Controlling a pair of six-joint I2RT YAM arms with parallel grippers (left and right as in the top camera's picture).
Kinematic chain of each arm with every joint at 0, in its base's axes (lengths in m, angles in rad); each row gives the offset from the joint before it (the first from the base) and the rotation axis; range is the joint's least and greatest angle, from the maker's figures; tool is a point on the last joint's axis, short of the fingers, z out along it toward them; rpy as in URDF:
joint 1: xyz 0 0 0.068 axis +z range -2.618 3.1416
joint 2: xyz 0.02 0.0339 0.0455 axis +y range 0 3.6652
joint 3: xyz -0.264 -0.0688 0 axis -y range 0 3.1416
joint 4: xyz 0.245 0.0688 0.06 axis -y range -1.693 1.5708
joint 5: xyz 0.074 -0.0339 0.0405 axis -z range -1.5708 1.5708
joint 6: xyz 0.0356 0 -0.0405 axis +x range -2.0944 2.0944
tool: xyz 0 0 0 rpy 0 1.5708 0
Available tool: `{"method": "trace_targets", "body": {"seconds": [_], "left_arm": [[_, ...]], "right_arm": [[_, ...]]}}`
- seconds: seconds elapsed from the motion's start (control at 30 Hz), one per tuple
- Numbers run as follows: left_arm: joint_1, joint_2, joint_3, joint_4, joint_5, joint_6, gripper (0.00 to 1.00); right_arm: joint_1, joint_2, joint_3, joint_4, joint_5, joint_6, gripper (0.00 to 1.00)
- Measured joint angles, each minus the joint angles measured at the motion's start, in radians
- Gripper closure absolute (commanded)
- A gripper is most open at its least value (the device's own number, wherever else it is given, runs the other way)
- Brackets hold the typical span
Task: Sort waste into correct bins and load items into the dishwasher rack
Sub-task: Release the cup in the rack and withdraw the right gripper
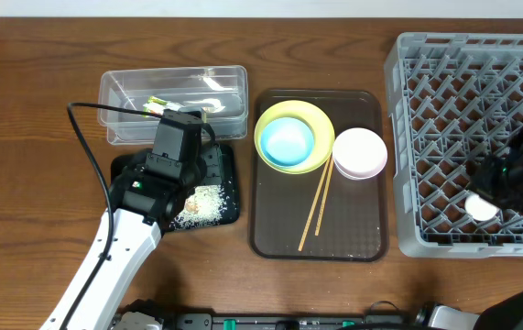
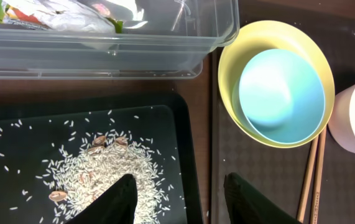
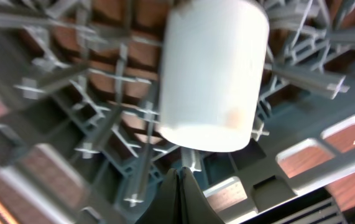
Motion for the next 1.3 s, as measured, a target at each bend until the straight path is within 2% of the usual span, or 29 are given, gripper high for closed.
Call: {"method": "trace_targets", "body": {"seconds": [0.17,0.4,0.5,0.63,0.77,0.8,0.93,1.03,1.13,1.27,1.3], "left_arm": [[0.000,0.000,0.000,0.000,0.000,0.000,0.51],[0.000,0.000,0.000,0.000,0.000,0.000,0.51],[0.000,0.000,0.000,0.000,0.000,0.000,0.51],[0.000,0.000,0.000,0.000,0.000,0.000,0.51],[0.000,0.000,0.000,0.000,0.000,0.000,0.51],[0.000,0.000,0.000,0.000,0.000,0.000,0.47],[0.000,0.000,0.000,0.000,0.000,0.004,0.46],[0.000,0.000,0.000,-0.002,0.000,0.007,0.45],[0.000,0.000,0.000,-0.021,-0.003,0.008,0.44],[0.000,0.000,0.000,-0.083,-0.051,0.000,0.40],[0.000,0.000,0.000,-0.102,-0.072,-0.011,0.39]], "right_arm": [[0.000,0.005,-0.080,0.035,0.031,0.020,0.99],[-0.010,0.005,-0.090,0.142,0.099,0.053,0.98],[-0.027,0.005,-0.090,0.211,0.106,0.065,0.91],[-0.035,0.005,-0.090,0.278,0.118,0.071,0.86],[-0.035,0.005,-0.090,0.322,0.122,0.077,0.73],[-0.035,0.005,-0.090,0.325,0.122,0.074,0.72],[-0.035,0.005,-0.090,0.328,0.117,0.069,0.71],[-0.035,0.005,-0.089,0.332,0.066,0.054,0.67],[-0.024,0.005,-0.065,0.330,-0.097,-0.014,0.64],[0.052,-0.005,0.013,0.354,-0.276,-0.104,0.53],[0.082,-0.013,0.028,0.370,-0.308,-0.125,0.53]]}}
